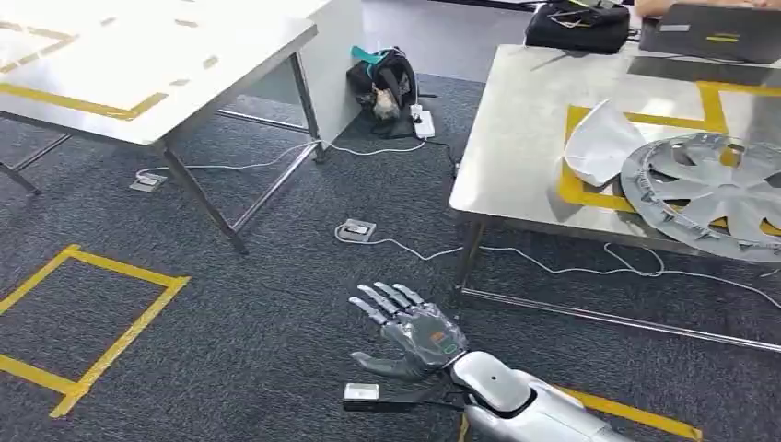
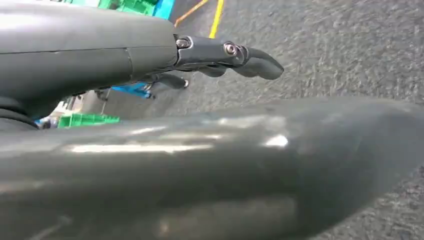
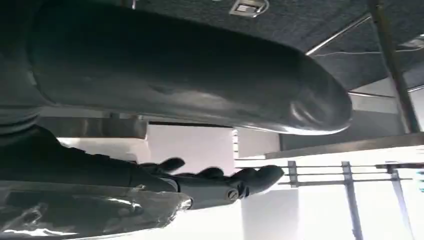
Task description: Take the parts from the cabinet and place them on the table.
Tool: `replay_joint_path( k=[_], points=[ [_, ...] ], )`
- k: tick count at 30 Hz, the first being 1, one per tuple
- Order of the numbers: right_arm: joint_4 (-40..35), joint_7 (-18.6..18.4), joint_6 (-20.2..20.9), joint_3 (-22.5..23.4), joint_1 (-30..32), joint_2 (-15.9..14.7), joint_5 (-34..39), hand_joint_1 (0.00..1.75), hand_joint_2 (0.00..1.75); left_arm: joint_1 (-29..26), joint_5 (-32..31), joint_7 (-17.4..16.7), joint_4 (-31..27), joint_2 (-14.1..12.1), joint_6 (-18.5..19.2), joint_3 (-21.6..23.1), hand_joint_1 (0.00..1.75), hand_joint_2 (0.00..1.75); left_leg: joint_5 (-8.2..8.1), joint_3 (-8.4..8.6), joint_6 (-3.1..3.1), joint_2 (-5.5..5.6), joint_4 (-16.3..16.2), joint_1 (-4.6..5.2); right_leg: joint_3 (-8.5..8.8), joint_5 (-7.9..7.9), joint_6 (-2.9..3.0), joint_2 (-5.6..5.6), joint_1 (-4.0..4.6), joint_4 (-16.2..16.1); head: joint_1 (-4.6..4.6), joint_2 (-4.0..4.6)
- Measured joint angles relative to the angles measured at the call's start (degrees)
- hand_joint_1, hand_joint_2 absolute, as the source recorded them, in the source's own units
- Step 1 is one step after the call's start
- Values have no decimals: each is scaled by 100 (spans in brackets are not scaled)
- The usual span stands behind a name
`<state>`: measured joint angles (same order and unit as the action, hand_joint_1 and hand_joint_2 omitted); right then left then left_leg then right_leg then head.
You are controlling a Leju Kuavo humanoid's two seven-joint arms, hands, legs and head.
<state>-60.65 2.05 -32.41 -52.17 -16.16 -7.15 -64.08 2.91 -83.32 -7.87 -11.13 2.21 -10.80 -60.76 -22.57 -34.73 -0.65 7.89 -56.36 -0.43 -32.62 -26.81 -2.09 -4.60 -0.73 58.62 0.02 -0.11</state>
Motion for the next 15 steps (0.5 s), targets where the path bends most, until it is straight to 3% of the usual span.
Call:
replay_joint_path(
  k=[1, 2, 3, 4, 5, 7, 8, 9, 11, 12, 13, 14, 15],
  points=[
    [0, -4, -9, 2, 22, -6, -2, 0, 0, -29, 0, 0, 0, 9, 0, 0, 0, 0, 18, -9, -41, 58, 15, -19, 2, 5, 35, 56, 19, 2, 11, 0],
    [0, -24, -11, 9, 40, -11, -7, 0, 0, -46, 0, 0, 0, 4, 0, 0, 0, 0, 13, -24, -76, 129, 11, -12, 25, 33, 81, 138, -31, -45, 9, 0],
    [0, -35, -24, 28, 49, -13, -24, 0, 0, -59, -2, 0, 4, 26, 0, 0, 0, 0, -56, -51, -97, -172, -76, 18, 54, 44, 106, 214, -27, -70, -4, 0],
    [0, -37, -70, 50, 82, -13, -28, 0, 0, -39, -2, 0, 4, 17, -2, 0, 0, 0, -222, -173, -132, -456, -328, 26, 73, 42, 154, 279, -25, -89, -90, 0],
    [0, -37, -111, 72, 126, -15, -33, 0, 0, -12, -2, 0, 4, 9, -4, 0, 0, 0, -443, -395, -164, -617, -764, 22, 79, 39, 161, 371, -15, -90, -81, 0],
    [18, -57, -136, 112, 231, -39, -37, 0, 0, 4, -4, 0, 4, 18, -2, 0, 0, 0, -768, -849, -199, -722, -1625, -3, 78, 19, 175, 565, -5, -89, -87, 0],
    [22, -72, -153, 129, 273, -44, -39, 0, 0, -2, -7, 0, 4, 26, 0, 0, 0, 0, -754, -920, -205, -728, -1746, -15, 79, 11, 174, 645, -2, -88, -87, 0],
    [24, -81, -183, 151, 309, -46, -44, 0, 0, -13, -7, 0, 4, 31, 0, 0, 0, 0, -611, -849, -204, -733, -1605, -20, 86, 3, 168, 720, -1, -88, -92, 0],
    [24, -94, -230, 192, 349, -46, -81, 0, 0, -25, -9, 0, 4, 24, -2, 0, 0, 0, -159, -377, -177, -825, -750, -11, 116, -18, 145, 856, -1, -89, -92, 0],
    [24, -98, -253, 227, 362, -46, -107, 0, 0, -18, -11, 0, 4, 17, -4, 0, 0, 0, 8, -70, -143, -1058, -247, 13, 145, -32, 124, 915, 7, -90, -92, 0],
    [24, -105, -273, 260, 382, -46, -129, 0, 0, 6, -15, 0, 4, 20, -7, 0, 0, 0, -60, 76, -115, -1414, 27, 81, 157, -67, 82, 968, 55, -77, -98, 0],
    [33, -118, -304, 306, 404, -57, -148, 0, 0, 31, -15, 0, 4, 18, -9, 0, 0, 0, -38, 61, -50, -1282, 20, 71, 172, -88, 48, 1027, 71, -88, -83, 0],
    [42, -120, -317, 334, 426, -57, -164, 0, 0, 18, -15, 0, 4, 22, -9, 0, 0, 0, -53, 46, -23, -1199, 21, 79, 205, -99, 18, 1104, 73, -110, -77, 0]
  ],
)
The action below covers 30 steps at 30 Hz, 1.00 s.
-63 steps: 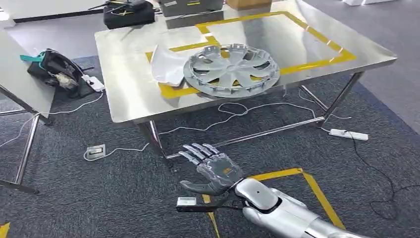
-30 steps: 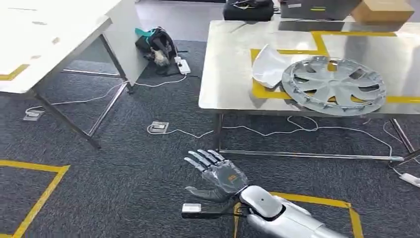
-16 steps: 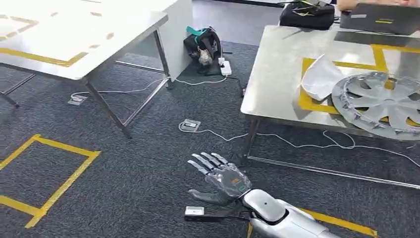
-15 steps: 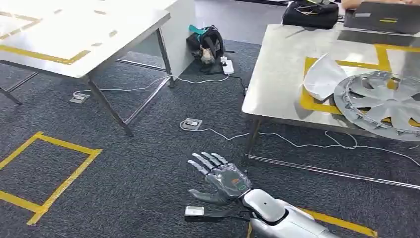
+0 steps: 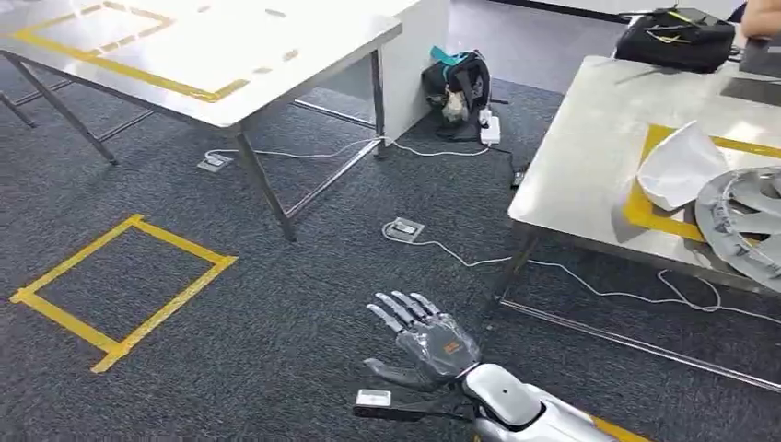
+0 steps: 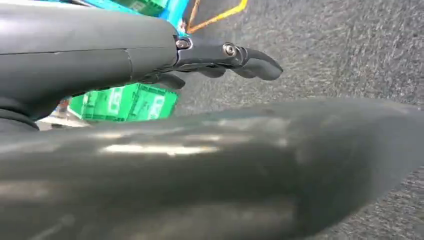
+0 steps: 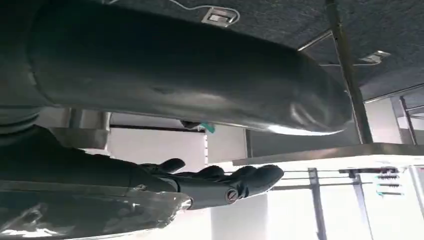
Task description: Take the parts from the cabinet and place them on the table.
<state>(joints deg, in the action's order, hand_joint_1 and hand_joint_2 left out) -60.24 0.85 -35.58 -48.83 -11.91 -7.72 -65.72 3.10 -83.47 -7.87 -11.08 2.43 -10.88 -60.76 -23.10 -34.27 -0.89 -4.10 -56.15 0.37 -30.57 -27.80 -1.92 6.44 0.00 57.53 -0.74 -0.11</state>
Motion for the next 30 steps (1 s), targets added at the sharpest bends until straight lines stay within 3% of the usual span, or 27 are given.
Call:
replay_joint_path(
  k=[2, 3, 4, 5, 7, 8, 9, 10, 11, 12, 13, 17, 18, 19, 20, 22, 23, 24, 25, 26, 27, 28, 29, 30],
  points=[
    [9, -13, -22, 35, 31, 0, -37, 0, 0, -22, 0, 0, 0, 0, 0, 0, 0, 0, 12, 0, 61, 147, 24, 4, 65, -22, -53, 144, 1, -41, -7, 0],
    [13, -20, -46, 66, 43, -2, -48, 0, 0, -31, 0, 0, 0, 2, 0, 0, 0, 0, 42, 24, 104, 222, 51, -47, 23, -70, -107, -18, -34, 13, 0, 0],
    [24, -35, -90, 107, 78, -2, -52, 0, 0, -33, 0, -2, 0, 2, -2, 0, 0, 0, 43, 25, 138, 283, 50, -54, -55, -223, -117, -370, -32, 240, 33, 0],
    [37, -55, -142, 138, 129, -2, -50, 0, 0, -19, 0, -2, 0, 2, -4, 0, 0, 0, 45, 22, 173, 346, 50, -54, -246, -431, -118, -535, -33, 642, 55, 0],
    [103, -57, -175, 193, 264, -2, -55, 0, 0, -6, 0, -2, 0, 9, -4, 0, 0, 0, 37, 19, 191, 526, 47, -46, -731, -829, -123, -632, -29, 1606, 74, 0],
    [160, -61, -214, 234, 340, -2, -72, 0, 0, -14, 2, -2, 0, 9, -4, 0, 0, 0, 36, 25, 192, 623, 46, -43, -890, -858, -121, -636, -28, 1856, 70, 0],
    [206, -61, -256, 271, 396, -2, -79, 0, 0, -19, 2, -2, 0, 9, -4, 0, 0, 0, 36, 29, 191, 714, 44, -44, -901, -738, -116, -636, -30, 1790, 77, 0],
    [244, -61, -295, 314, 441, 0, -122, 0, 0, -23, 2, -2, 0, 11, -4, 0, 0, 0, 36, 35, 188, 802, 40, -48, -794, -510, -114, -639, -38, 1489, 77, 0],
    [282, -61, -343, 381, 486, 4, -171, 0, 0, -29, 4, -4, 0, 18, -4, 0, 0, 0, 34, 46, 175, 902, 36, -54, -561, -198, -109, -679, -55, 946, 74, 0],
    [321, -48, -365, 462, 526, 13, -181, 0, 0, -31, 4, -11, 0, 20, -4, 0, 0, 0, 26, 54, 156, 982, 25, -62, -322, 46, -109, -801, -77, 437, 77, 0],
    [365, -26, -374, 568, 568, 18, -208, 0, 0, -31, 4, -15, 0, 20, -4, 0, 0, 0, 20, 40, 115, 1047, 7, -59, -198, 64, -109, -1121, -119, 138, 79, 0],
    [459, -22, -391, 1090, 807, 140, -540, 0, 0, -93, 0, -46, 0, 26, -15, -11, 0, 0, 63, -33, -26, 1264, -5, -87, -141, 74, 26, -931, -70, 125, 63, 0],
    [472, -2, -391, 1253, 849, 190, -549, 0, 0, -109, 0, -48, 0, 24, -17, -20, 0, 0, 32, -44, -38, 1205, -37, -96, -122, 98, 74, -850, -110, 91, 72, 0],
    [492, 9, -393, 1435, 890, 212, -562, 0, 0, -111, 0, -50, 2, 39, -24, -26, 0, 0, -72, -101, -65, 877, -178, -53, -112, 97, 107, -802, -96, 84, 48, 0],
    [509, 42, -409, 1647, 952, 245, -581, 0, 0, -83, 0, -52, 2, 33, -33, -35, 0, 0, -282, -277, -88, 657, -524, -51, -106, 89, 140, -728, -83, 83, -2, 0],
    [585, 111, -411, 2084, 1093, 295, -570, 0, 0, -50, 0, -52, 2, 37, -48, -57, 0, 0, -714, -761, -121, 496, -1485, -61, -109, 72, 165, -540, -66, 83, 2, 0],
    [623, 140, -411, 2266, 1152, 319, -575, 0, 0, -51, 0, -52, 2, 44, -48, -81, 0, 0, -800, -922, -127, 478, -1807, -70, -111, 68, 166, -453, -62, 83, 2, 0],
    [676, 157, -411, 2506, 1202, 367, -586, 0, 0, -64, 0, -52, 2, 57, -50, -101, 0, 0, -739, -927, -125, 476, -1829, -74, -106, 62, 171, -373, -61, 83, 4, 0],
    [704, 160, -411, 2677, 1234, 402, -586, 0, 0, -76, 2, -52, 2, 59, -52, -109, 0, 0, -578, -812, -117, 467, -1619, -74, -103, 55, 170, -304, -60, 83, 0, 0],
    [752, 183, -411, 2912, 1253, 452, -599, 0, 0, -85, 4, -52, 2, 59, -55, -120, 0, 0, -364, -586, -103, 434, -1218, -74, -97, 50, 162, -246, -60, 83, 2, 0],
    [809, 223, -411, 3089, 1262, 488, -636, 0, 0, -84, 4, -52, 0, 59, -55, -129, 0, 0, -150, -275, -80, 318, -685, -65, -83, 43, 151, -178, -60, 83, 2, 0],
    [903, 287, -411, 3339, 1268, 540, -601, 0, 0, -73, 2, -52, 0, 59, -57, -133, 0, 0, -51, 18, -44, 15, -240, -37, -59, 30, 129, -120, -46, 83, -2, 0],
    [1035, 391, -422, 3631, 1274, 594, -449, 0, 0, -35, 2, -52, 0, 59, -57, -133, 0, 0, -126, 99, -32, -28, -26, 8, -73, -16, 67, -63, 4, 121, -13, 0],
    [1194, 461, -424, 3892, 1262, 636, -340, 0, 0, -20, 2, -52, 0, 68, -57, -136, 0, 0, -110, 69, 8, 60, -52, 2, -44, -8, 36, 5, -2, 80, 22, 0]
  ],
)
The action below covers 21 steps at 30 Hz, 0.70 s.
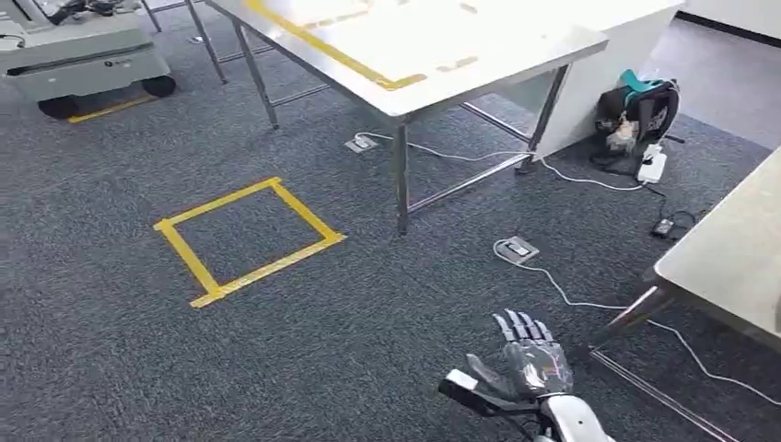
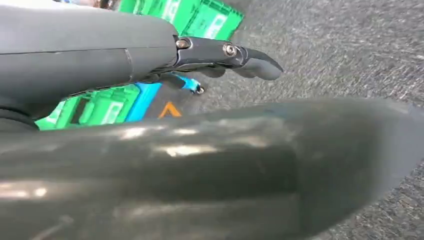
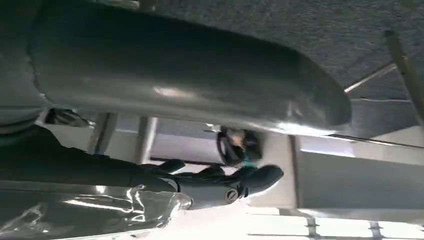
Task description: Take the parts from the cabinet and place them on the table.
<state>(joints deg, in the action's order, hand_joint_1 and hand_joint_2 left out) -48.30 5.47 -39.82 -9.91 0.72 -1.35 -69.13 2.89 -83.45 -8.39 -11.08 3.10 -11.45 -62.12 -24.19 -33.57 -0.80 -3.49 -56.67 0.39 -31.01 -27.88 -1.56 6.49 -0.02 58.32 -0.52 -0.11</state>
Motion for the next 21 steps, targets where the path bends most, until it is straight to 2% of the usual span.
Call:
replay_joint_path(
  k=[2, 3, 4, 5, 6, 7, 8, 9, 10, 11, 12, 13, 14, 15, 17, 18, 19, 20, 21],
  points=[
    [226, 93, 0, 467, -4, 128, 63, 0, 0, -41, 2, 0, 2, 2, 0, -2, 0, 0, -5, -25, 55, 151, 5, 17, 70, -8, -57, 136, -10, -57, 2, 0],
    [333, 155, 0, 668, -24, 168, 45, 0, 0, -60, 2, 0, 0, 0, -4, -7, 0, 0, 27, 28, 100, 222, 59, -14, 96, -29, -101, 136, -17, -52, -16, 0],
    [490, 199, -2, 916, -60, 190, 41, 0, 0, -83, 7, -2, 0, 7, -7, -9, 0, 0, 41, 45, 125, 262, 71, -44, 36, -106, -144, -234, -29, 55, 20, 0],
    [673, 205, -7, 1215, -67, 271, -9, 0, 0, -71, 7, -7, 0, 7, -7, -9, 0, 0, 44, 46, 163, 315, 69, -51, -93, -301, -143, -490, -34, 357, 31, 0],
    [859, 179, -7, 1497, -45, 306, -59, 0, 0, -43, 7, -7, 0, 11, -7, -11, 0, 0, 43, 42, 194, 390, 69, -49, -312, -536, -145, -590, -33, 831, 42, 0],
    [1038, 153, -7, 1737, -10, 328, -95, 0, 0, -28, 7, -7, 2, 22, -7, -11, 0, 0, 41, 34, 206, 484, 69, -40, -547, -733, -147, -629, -32, 1306, 46, 0],
    [1235, 129, -7, 2008, 8, 358, -97, 0, 0, -29, 6, -9, 0, 24, -7, -15, 0, 0, 40, 34, 207, 582, 67, -34, -754, -846, -142, -639, -28, 1677, 57, 0],
    [1403, 96, -7, 2238, 12, 391, -86, 0, 0, -33, 7, -18, 0, 28, -7, -22, 0, 0, 40, 38, 206, 667, 66, -32, -839, -812, -138, -641, -28, 1776, 57, 0],
    [1567, 72, -7, 2461, 15, 413, -84, 0, 0, -42, 7, -26, 0, 31, -7, -35, 0, 0, 41, 43, 204, 745, 64, -32, -799, -649, -127, -643, -29, 1616, 57, 0],
    [1713, 15, -7, 2679, 15, 444, -99, 0, 0, -51, 7, -37, 0, 42, -7, -42, 0, 0, 42, 52, 201, 834, 63, -36, -615, -363, -117, -663, -35, 1176, 59, 0],
    [1880, -88, -7, 2882, 4, 463, -138, 0, 0, -55, 4, -48, 0, 52, -7, -42, 0, 0, 41, 63, 188, 913, 61, -42, -348, -76, -110, -750, -54, 606, 57, 0],
    [2037, -167, -7, 3053, -3, 478, -149, 0, 0, -51, 4, -48, 0, 55, -7, -42, 0, 0, 37, 64, 158, 986, 49, -47, -113, 98, -119, -977, -88, 128, 59, 0],
    [2228, -229, -7, 3245, -16, 516, -119, 0, 0, -50, 2, -50, 0, 55, -9, -44, 0, 0, 25, 50, 110, 1054, 25, -19, -78, 17, -132, -1149, -75, 33, 59, 0],
    [2382, -285, -7, 3418, -28, 542, -57, 0, 0, -52, 0, -50, 0, 52, -18, -46, 0, 0, 25, 39, 89, 1095, 23, -20, -69, 40, -81, -1061, -82, 9, 41, 0],
    [2701, -482, 0, 3763, -41, 586, 32, 0, 0, -76, 0, -50, 2, 68, -26, -59, 0, 0, 65, 12, 21, 1180, 63, -54, -13, 46, -18, -962, -36, 29, 46, 0],
    [2839, -665, 22, 3910, -64, 634, 61, 0, 0, -87, -2, -50, 2, 81, -31, -79, 0, 0, 70, 6, -15, 1240, 55, -63, -9, 78, 32, -887, -52, 0, 50, 0],
    [2960, -815, 67, 4026, -91, 651, 59, 0, 0, -89, -2, -50, 2, 94, -35, -98, 0, 0, 10, -11, -21, 981, -27, -53, 2, 99, 70, -817, -57, -16, 46, 0],
    [3050, -943, 109, 4107, -102, 658, 43, 0, 0, -75, -4, -50, 2, 100, -37, -105, 0, 0, -160, -128, -43, 657, -255, -33, 5, 91, 115, -769, -51, -24, 0, 0],
    [3132, -1063, 188, 4167, -97, 673, 19, 0, 0, -45, -4, -50, 2, 98, -44, -109, 0, 0, -391, -328, -71, 512, -659, -36, 4, 85, 132, -689, -39, -24, -2, 0]
  ],
)
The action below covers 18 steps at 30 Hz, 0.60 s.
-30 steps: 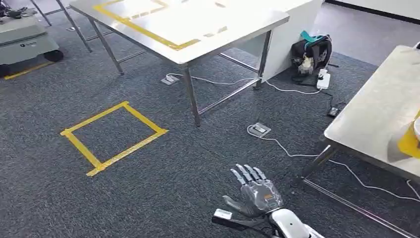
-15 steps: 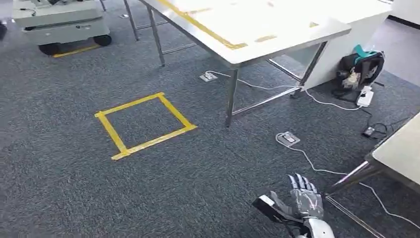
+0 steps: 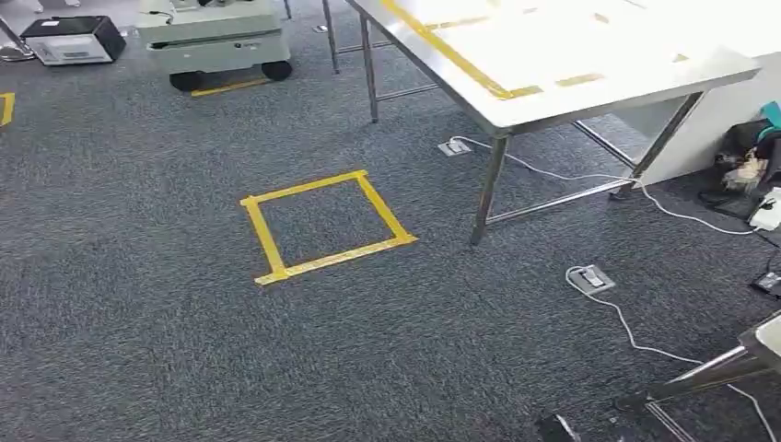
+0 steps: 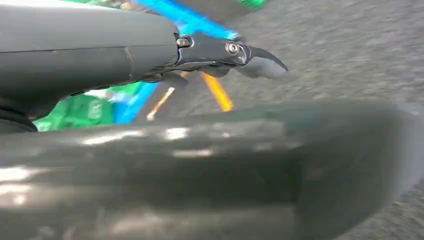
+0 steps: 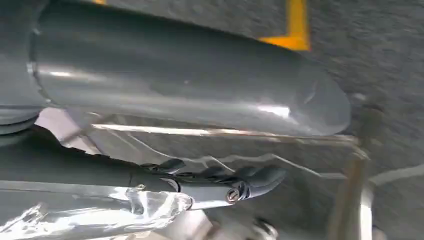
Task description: Take the parts from the cabinet and place them on the table.
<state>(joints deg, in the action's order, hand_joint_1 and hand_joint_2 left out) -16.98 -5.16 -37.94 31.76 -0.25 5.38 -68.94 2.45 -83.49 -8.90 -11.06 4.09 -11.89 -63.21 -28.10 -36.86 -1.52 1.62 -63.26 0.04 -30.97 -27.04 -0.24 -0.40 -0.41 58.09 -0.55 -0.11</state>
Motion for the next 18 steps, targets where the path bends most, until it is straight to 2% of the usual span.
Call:
replay_joint_path(
  k=[1, 2, 3, 4, 5, 6, 7, 8, 9, 10, 12, 13, 14, 15, 16, 17, 18],
  points=[
    [79, -89, 72, 57, 12, 9, -6, 0, 0, 24, 0, 0, 0, 2, -4, -4, 0, 0, -239, -256, -19, -62, -512, -5, -2, -13, 19, 95, 9, 0, 2, 0],
    [153, -137, 120, 118, 21, 24, -2, 0, 0, 33, 0, 2, 0, 9, -4, -4, 0, 0, -408, -483, -32, -79, -963, -9, -8, -17, 24, 186, 11, 0, 4, 0],
    [203, -139, 155, 179, 17, 53, 48, 0, 0, 28, 0, 13, 0, 15, -7, -7, 0, 0, -435, -593, -38, -84, -1179, -11, -9, -21, 27, 276, 12, 0, 2, 0],
    [233, -135, 174, 242, 5, 83, 116, 0, 0, 22, 2, 15, 0, 22, -7, -13, 0, 0, -325, -539, -37, -87, -1089, -11, -8, -26, 24, 350, 12, 0, 2, 0],
    [260, -126, 181, 302, -13, 109, 164, 0, 0, 19, 2, 18, 0, 22, -9, -20, 0, 0, -132, -372, -30, -104, -786, -11, -6, -32, 24, 423, 12, 0, 0, 0],
    [280, -111, 186, 352, -27, 138, 206, 0, 0, 18, 6, 17, 0, 22, -11, -24, 0, 0, 97, -88, -15, -183, -284, -6, -3, -39, 14, 498, 12, 0, 2, 0],
    [301, -91, 188, 406, -44, 161, 245, 0, 0, 23, 11, 22, 0, 22, -11, -24, 0, 0, 255, 216, 6, -396, 210, 8, 32, -48, -1, 556, 16, 0, 0, 0],
    [319, -83, 190, 452, -49, 190, 269, 0, 0, 48, 13, 26, -2, 26, -13, -24, 0, 0, 270, 487, 26, -796, 587, 43, 42, -77, -37, 621, 61, 9, -6, 0],
    [330, -80, 199, 492, -44, 212, 297, 0, 0, 97, 18, 26, -2, 31, -15, -26, 0, 0, 261, 502, 39, -708, 665, 36, -3, -121, -77, 690, 78, 33, -9, 0],
    [358, -83, 214, 531, -59, 236, 311, 0, 0, 97, 20, 31, -2, 39, -22, -28, 0, 0, 256, 478, 73, -617, 682, 40, 29, -122, -107, 774, 78, 9, 16, 0],
    [373, -83, 249, 581, -107, 289, 326, 0, 0, 51, 31, 39, 0, 42, -26, -33, 0, 0, 257, 475, 128, -456, 703, 47, 171, -133, -167, 927, 75, -37, 15, 0],
    [378, -83, 262, 601, -130, 306, 335, 0, 0, 33, 39, 39, 0, 46, -26, -35, 0, 0, 311, 518, 171, -385, 743, -12, 108, -156, -223, 758, 42, 5, 0, 0],
    [398, -83, 266, 623, -137, 313, 341, 0, 0, 24, 53, 37, 0, 50, -24, -39, 0, 0, 311, 516, 192, -331, 744, -17, 59, -300, -248, 357, 49, 193, 44, 0],
    [419, -83, 284, 647, -129, 332, 348, 0, 0, 41, 61, 35, -2, 50, -24, -39, 0, 0, 326, 510, 229, -262, 743, -18, -105, -539, -253, 166, 37, 582, 61, 0],
    [441, -82, 301, 666, -117, 337, 350, 0, 0, 62, 66, 35, 0, 55, -24, -39, 0, 0, 323, 506, 247, -170, 743, -16, -356, -796, -260, 86, 35, 1122, 61, 0],
    [461, -76, 304, 680, -101, 341, 354, 0, 0, 66, 72, 35, 0, 52, -24, -39, 0, 0, 324, 502, 250, -73, 741, -14, -584, -962, -265, 62, 38, 1562, 70, 0],
    [469, -67, 308, 699, -94, 347, 359, 0, 0, 59, 74, 35, 0, 50, -24, -42, 0, 0, 324, 507, 250, 16, 741, -12, -743, -1005, -267, 57, 36, 1821, 74, 0]
  ],
)
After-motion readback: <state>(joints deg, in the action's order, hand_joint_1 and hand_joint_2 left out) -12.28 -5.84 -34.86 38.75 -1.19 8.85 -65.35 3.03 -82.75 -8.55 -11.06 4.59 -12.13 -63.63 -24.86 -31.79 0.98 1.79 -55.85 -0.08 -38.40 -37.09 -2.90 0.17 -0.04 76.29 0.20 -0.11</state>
